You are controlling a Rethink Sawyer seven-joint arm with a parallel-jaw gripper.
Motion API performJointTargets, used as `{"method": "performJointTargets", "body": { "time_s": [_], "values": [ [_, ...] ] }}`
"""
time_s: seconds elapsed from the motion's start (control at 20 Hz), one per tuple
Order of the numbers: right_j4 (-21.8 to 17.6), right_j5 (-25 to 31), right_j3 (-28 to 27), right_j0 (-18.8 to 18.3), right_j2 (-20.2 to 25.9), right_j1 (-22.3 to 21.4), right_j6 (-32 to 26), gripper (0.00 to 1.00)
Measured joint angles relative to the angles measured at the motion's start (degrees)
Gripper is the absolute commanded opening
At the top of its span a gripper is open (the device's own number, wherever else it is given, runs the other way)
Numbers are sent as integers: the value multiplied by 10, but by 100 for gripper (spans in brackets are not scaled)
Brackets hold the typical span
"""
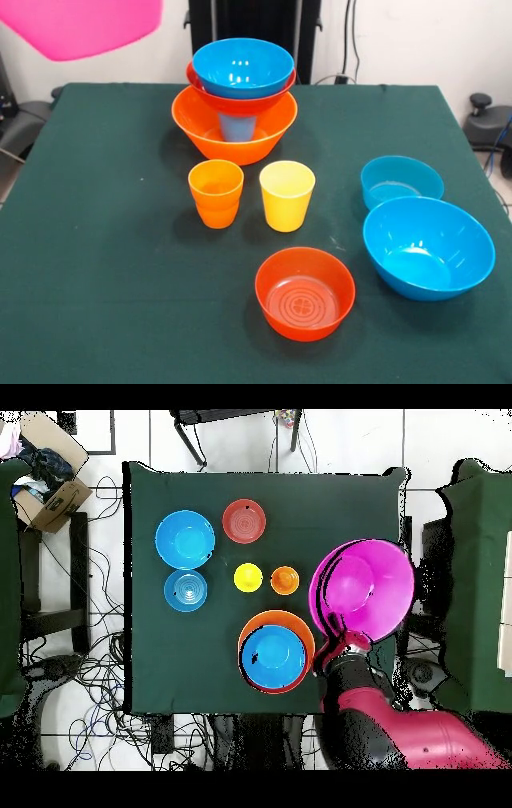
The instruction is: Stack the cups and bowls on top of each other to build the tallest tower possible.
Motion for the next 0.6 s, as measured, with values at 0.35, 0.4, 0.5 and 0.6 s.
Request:
{"method": "performJointTargets", "body": {
  "time_s": [0.35, 0.4, 0.5, 0.6],
  "values": [
    [0, -11, 33, 60, -64, -36, 42, 0],
    [0, -12, 36, 64, -70, -39, 45, 0],
    [-1, -12, 44, 75, -91, -47, 50, 0],
    [-4, -13, 49, 85, -109, -50, 51, 0]
  ]
}}
